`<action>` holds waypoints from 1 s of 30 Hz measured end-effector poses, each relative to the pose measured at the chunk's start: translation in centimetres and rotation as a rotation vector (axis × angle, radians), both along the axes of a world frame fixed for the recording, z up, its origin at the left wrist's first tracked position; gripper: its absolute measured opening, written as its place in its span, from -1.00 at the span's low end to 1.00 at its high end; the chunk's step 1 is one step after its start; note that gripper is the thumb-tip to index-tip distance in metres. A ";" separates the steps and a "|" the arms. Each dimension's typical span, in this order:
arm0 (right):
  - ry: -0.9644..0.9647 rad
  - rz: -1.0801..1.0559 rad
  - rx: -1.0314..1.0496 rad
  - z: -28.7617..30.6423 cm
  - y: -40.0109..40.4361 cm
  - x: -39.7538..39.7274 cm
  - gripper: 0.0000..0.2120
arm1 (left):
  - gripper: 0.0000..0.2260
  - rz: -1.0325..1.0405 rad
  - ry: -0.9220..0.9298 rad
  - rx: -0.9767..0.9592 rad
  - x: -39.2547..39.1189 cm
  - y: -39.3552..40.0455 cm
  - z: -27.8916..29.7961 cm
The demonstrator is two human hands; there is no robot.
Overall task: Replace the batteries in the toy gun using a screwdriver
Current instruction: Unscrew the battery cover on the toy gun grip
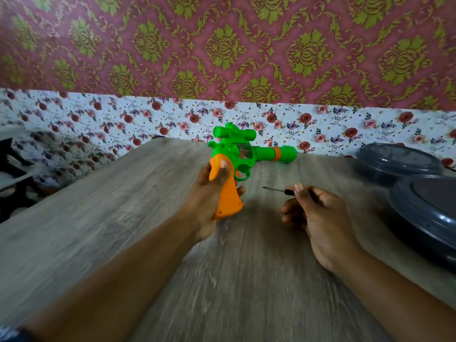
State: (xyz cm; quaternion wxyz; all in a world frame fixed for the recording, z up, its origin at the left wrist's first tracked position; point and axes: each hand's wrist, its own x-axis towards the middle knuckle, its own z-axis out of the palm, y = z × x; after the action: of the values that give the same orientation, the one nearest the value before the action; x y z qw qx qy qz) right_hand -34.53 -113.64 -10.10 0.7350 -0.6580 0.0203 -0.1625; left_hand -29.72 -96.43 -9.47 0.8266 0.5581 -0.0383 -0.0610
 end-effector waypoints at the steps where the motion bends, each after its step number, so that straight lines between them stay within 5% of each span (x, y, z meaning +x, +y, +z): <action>1: -0.033 -0.001 -0.035 0.0 0.1 -0.1 -0.81 | -0.62 -0.016 0.005 -0.014 0.0 0.1 -0.1; 10: -0.197 -0.002 -0.362 -0.2 1.3 -0.3 -0.73 | -0.55 -0.036 -0.133 0.104 -0.2 -1.4 -1.3; 16: -0.293 0.049 -0.287 0.5 1.4 -1.1 -0.87 | -0.52 -0.026 -0.150 0.147 -0.3 -1.6 -1.4; 30: -0.211 0.130 -0.339 0.7 2.1 -2.1 -0.80 | -0.74 0.105 -0.242 0.257 -0.9 -2.1 -0.9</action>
State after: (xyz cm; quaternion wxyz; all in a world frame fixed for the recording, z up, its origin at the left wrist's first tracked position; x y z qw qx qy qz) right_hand -36.63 -111.58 -9.36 0.6207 -0.7516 -0.1270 -0.1837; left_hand -30.64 -98.56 -10.38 0.7401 0.6635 -0.1004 0.0454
